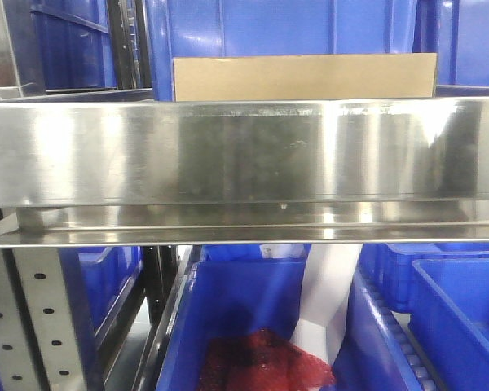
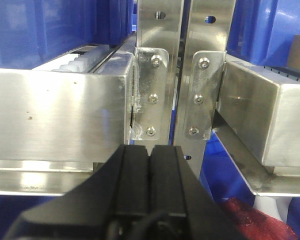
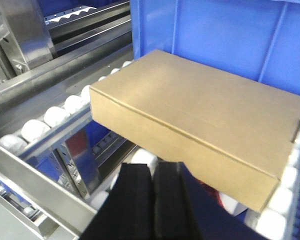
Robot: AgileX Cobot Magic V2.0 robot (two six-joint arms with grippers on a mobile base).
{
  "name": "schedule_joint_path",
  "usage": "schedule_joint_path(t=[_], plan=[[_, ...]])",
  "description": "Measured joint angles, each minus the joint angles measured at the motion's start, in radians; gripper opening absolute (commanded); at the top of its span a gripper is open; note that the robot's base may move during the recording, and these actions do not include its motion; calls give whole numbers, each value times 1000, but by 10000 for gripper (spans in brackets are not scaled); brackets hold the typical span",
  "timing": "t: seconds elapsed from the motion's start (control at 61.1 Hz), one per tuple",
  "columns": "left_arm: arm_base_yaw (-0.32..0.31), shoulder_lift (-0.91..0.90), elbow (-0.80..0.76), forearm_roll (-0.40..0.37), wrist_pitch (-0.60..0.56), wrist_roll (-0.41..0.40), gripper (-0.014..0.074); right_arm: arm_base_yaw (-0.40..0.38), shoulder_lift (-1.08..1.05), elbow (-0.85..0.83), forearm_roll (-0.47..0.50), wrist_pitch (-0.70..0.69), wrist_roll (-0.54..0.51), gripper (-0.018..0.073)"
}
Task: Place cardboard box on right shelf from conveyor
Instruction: 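Lower the box flat onto the rollers and open the right gripper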
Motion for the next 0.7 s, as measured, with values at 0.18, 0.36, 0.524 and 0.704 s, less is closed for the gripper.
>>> schedule_joint_path(t=[0.18, 0.36, 0.524, 0.704], plan=[[0, 0, 0, 0, 0, 0, -116, 0, -12, 4, -4, 0, 4, 50], [0, 0, 0, 0, 0, 0, -116, 0, -12, 4, -4, 0, 4, 50], [0, 0, 0, 0, 0, 0, -116, 0, -12, 4, -4, 0, 5, 50], [0, 0, 0, 0, 0, 0, -116, 0, -16, 4, -4, 0, 5, 50]])
